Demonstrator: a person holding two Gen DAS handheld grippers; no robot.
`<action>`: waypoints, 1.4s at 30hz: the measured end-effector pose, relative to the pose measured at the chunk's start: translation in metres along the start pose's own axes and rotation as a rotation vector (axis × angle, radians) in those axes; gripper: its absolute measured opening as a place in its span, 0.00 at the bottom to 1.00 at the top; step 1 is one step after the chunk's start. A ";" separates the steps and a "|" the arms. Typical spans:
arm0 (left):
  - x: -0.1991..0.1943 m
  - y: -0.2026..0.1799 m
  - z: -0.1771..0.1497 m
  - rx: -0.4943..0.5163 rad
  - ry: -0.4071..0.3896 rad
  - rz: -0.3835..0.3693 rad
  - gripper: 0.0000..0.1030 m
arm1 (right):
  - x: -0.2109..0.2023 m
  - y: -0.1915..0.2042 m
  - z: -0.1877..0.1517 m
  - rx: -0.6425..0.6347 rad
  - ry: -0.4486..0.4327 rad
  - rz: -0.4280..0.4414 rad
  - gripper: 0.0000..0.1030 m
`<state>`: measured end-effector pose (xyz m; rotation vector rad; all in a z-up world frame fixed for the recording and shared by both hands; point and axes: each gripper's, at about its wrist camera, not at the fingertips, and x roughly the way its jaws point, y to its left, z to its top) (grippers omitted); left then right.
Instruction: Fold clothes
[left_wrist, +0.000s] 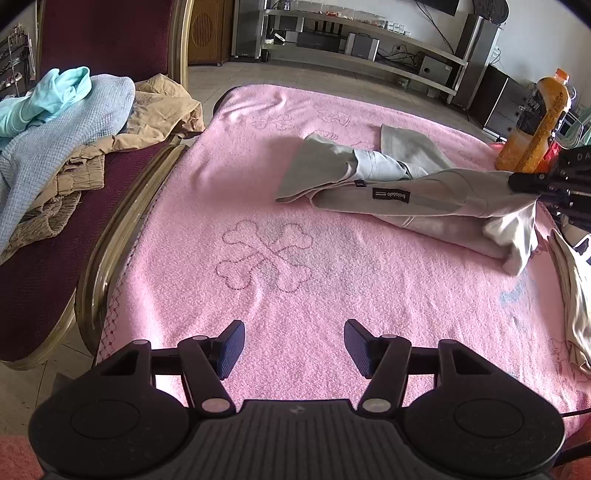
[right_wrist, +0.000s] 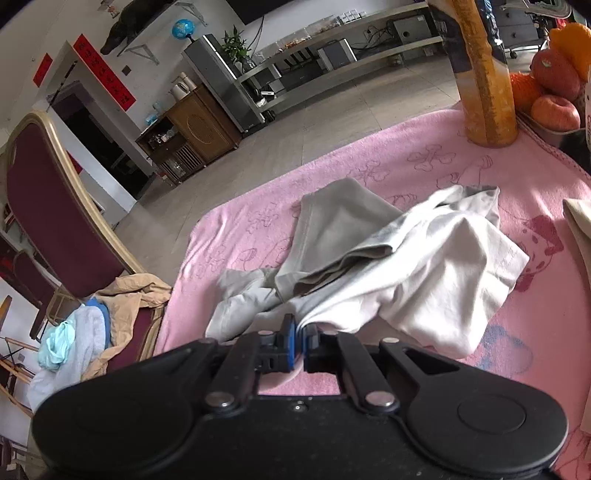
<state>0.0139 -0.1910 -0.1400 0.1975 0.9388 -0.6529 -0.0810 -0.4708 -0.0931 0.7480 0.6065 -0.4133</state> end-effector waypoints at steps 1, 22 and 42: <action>-0.001 0.000 0.000 -0.001 -0.001 -0.002 0.56 | -0.003 0.003 0.001 -0.003 -0.002 0.004 0.04; 0.012 -0.030 -0.003 0.066 0.092 -0.130 0.55 | -0.118 -0.108 0.053 0.079 -0.158 -0.040 0.03; 0.087 -0.201 0.070 -0.137 0.156 -0.251 0.50 | -0.091 -0.186 0.032 0.279 -0.107 0.000 0.06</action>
